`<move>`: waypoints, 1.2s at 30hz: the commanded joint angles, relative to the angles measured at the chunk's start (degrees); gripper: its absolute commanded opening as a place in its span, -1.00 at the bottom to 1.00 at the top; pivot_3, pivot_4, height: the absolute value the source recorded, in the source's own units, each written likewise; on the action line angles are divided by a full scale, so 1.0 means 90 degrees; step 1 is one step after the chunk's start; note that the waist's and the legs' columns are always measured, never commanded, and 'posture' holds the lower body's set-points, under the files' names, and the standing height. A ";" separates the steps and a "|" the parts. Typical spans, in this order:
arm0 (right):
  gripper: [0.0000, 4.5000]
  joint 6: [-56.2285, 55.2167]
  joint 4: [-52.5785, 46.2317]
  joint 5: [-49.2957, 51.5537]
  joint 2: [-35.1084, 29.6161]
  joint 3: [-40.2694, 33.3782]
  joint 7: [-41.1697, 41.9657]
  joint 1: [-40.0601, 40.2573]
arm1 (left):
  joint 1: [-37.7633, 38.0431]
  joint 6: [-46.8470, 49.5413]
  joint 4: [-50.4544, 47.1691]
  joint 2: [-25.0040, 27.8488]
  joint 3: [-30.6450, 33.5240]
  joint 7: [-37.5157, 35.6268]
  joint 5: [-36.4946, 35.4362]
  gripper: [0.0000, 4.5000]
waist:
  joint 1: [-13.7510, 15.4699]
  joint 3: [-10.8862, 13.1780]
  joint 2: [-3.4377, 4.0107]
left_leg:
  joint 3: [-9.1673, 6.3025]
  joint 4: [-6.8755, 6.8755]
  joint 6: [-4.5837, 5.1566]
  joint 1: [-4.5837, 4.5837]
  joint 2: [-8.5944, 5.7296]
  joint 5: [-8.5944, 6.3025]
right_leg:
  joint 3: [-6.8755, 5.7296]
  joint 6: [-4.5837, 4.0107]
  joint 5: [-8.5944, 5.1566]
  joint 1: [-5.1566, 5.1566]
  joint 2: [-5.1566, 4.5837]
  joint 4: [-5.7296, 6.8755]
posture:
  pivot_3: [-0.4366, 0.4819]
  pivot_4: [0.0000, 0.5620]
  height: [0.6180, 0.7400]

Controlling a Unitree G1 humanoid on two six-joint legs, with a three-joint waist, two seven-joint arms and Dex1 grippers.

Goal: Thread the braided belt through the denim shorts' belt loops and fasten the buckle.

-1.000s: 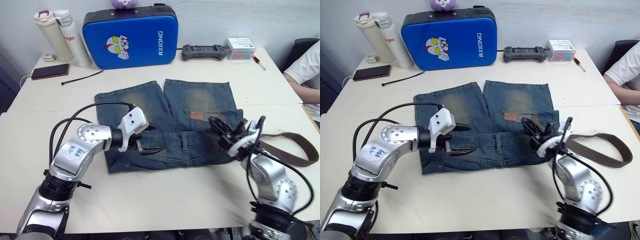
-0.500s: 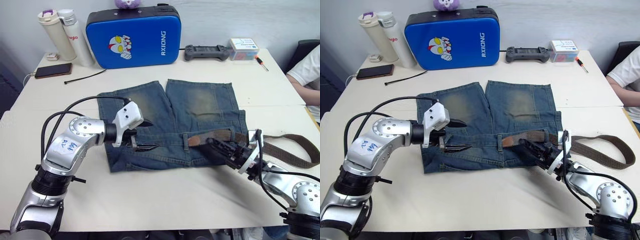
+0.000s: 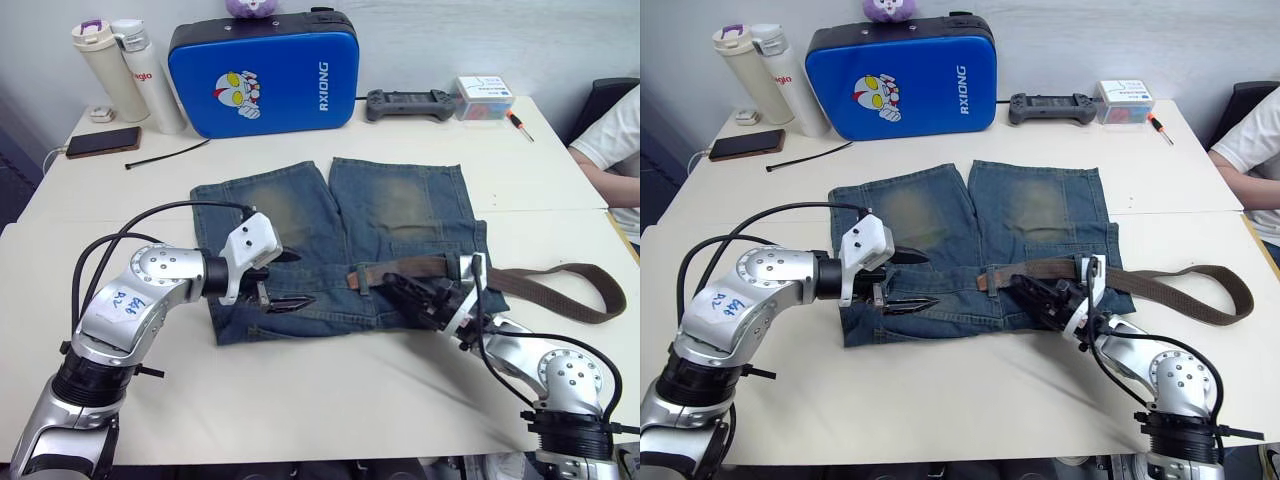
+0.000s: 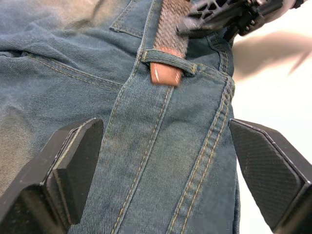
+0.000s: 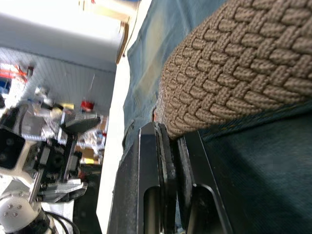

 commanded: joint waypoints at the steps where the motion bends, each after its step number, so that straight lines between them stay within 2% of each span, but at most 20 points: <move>1: -0.98 0.0118 -0.0422 0.0107 0.0330 0.0495 -0.0513 -0.0107 | -0.0009 -0.0046 -0.0228 0.0040 0.0154 0.0031 -0.0054 1.00 | -0.0020 0.0000 0.0000 | 0.0000 -0.0002 -0.0002 0.0000 0.0000 0.0001 | 0.0000 0.0000 0.0000 -0.0002 0.0000 0.0001 | -0.05 -0.47 1.00; 6: -0.98 0.0180 -0.0672 0.0118 0.0349 0.0760 -0.1214 -0.0126 | -0.0062 -0.0076 -0.0179 -0.0048 0.0033 0.0025 -0.0047 1.00 | -0.0015 0.0000 0.0000 | -0.0001 -0.0005 -0.0004 0.0000 0.0000 0.0002 | -0.0001 0.0000 0.0000 -0.0004 0.0000 0.0001 | -0.05 -0.47 1.00; 10: -0.29 0.0081 -0.0885 0.0214 0.0184 0.0638 -0.1423 0.0074 | -0.0097 -0.0138 -0.0111 -0.0105 -0.0043 -0.0006 -0.0008 1.00 | 0.0012 0.0000 0.0000 | -0.0001 -0.0004 -0.0004 0.0000 0.0000 0.0002 | -0.0001 0.0000 0.0000 -0.0004 0.0000 0.0000 | -0.05 -0.47 1.00; 13: 0.37 -0.0300 -0.1087 0.0857 0.0156 0.0273 -0.1908 0.0387 | -0.0137 -0.0206 -0.0045 -0.0180 -0.0122 -0.0035 0.0014 1.00 | 0.0028 -0.0001 -0.0002 | -0.0002 -0.0004 -0.0004 0.0000 0.0000 0.0002 | -0.0001 0.0000 0.0000 -0.0002 0.0000 0.0000 | -0.05 -0.47 1.00; 16: 0.95 -0.0834 -0.1318 0.1696 0.0171 -0.0025 -0.2407 0.0758 | -0.0184 -0.0257 0.0007 -0.0266 -0.0206 -0.0051 0.0035 1.00 | 0.0049 -0.0003 -0.0005 | -0.0003 -0.0001 -0.0002 0.0000 -0.0001 0.0002 | -0.0002 0.0000 0.0000 0.0004 -0.0002 -0.0004 | -0.05 -0.47 1.00; 22: 0.95 -0.1698 -0.1326 0.2447 0.0280 -0.0287 -0.2798 0.1097 | -0.0309 -0.0315 0.0085 -0.0403 -0.0367 -0.0055 0.0070 1.00 | 0.0037 -0.0003 -0.0005 | -0.0003 0.0001 0.0000 0.0000 -0.0002 0.0000 | -0.0002 0.0000 0.0000 0.0005 -0.0002 -0.0002 | -0.05 -0.47 1.00; 29: 0.95 -0.2221 -0.0836 0.2227 0.0580 -0.0296 -0.2720 0.0880 | -0.0454 -0.0369 0.0227 -0.0414 -0.0393 -0.0117 0.0100 1.00 | 0.0025 -0.0003 -0.0005 | -0.0002 -0.0003 -0.0003 0.0001 -0.0001 0.0002 | -0.0001 0.0000 0.0000 0.0002 0.0000 -0.0001 | -0.05 -0.47 1.00; 36: 0.95 -0.2221 -0.0481 0.2099 0.0827 -0.0102 -0.2605 0.0494 | -0.0441 -0.0388 0.0272 -0.0416 -0.0413 -0.0107 0.0183 1.00 | 0.0013 -0.0003 -0.0005 | -0.0001 -0.0001 -0.0003 0.0002 -0.0001 0.0002 | 0.0000 0.0000 0.0000 0.0002 0.0000 0.0001 | -0.05 -0.47 1.00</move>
